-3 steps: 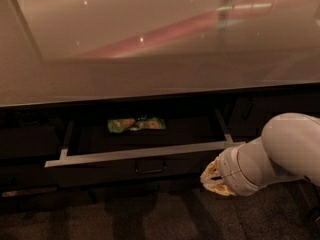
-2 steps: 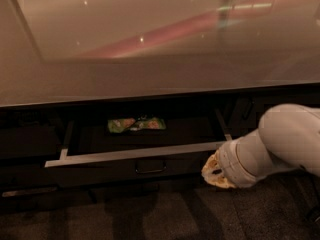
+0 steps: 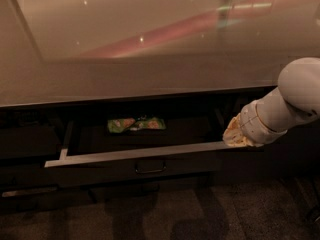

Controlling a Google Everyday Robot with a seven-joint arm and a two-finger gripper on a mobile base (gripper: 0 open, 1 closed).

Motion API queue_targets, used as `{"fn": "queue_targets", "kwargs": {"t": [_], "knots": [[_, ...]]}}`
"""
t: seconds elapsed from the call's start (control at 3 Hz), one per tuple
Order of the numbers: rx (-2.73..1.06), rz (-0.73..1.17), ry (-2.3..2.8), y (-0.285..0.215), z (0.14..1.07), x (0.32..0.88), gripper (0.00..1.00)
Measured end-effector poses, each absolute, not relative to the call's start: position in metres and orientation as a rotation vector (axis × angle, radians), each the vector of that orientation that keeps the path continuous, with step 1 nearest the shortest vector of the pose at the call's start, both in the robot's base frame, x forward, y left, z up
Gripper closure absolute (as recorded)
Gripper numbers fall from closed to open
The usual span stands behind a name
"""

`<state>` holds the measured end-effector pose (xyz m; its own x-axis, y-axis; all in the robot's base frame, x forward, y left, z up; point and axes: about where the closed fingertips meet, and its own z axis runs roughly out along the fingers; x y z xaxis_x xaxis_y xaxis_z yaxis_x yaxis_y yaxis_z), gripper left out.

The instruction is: Open top drawer

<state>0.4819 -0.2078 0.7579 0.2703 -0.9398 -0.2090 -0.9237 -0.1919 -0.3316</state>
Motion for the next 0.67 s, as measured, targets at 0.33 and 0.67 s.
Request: {"fn": "queue_targets", "kwargs": {"t": [0.33,0.67], "knots": [[-2.153,-0.05,1.692,-0.209,0.757,0.484,1.0],[-2.116,0.036,1.748,-0.221,0.743,0.512,1.0]]}}
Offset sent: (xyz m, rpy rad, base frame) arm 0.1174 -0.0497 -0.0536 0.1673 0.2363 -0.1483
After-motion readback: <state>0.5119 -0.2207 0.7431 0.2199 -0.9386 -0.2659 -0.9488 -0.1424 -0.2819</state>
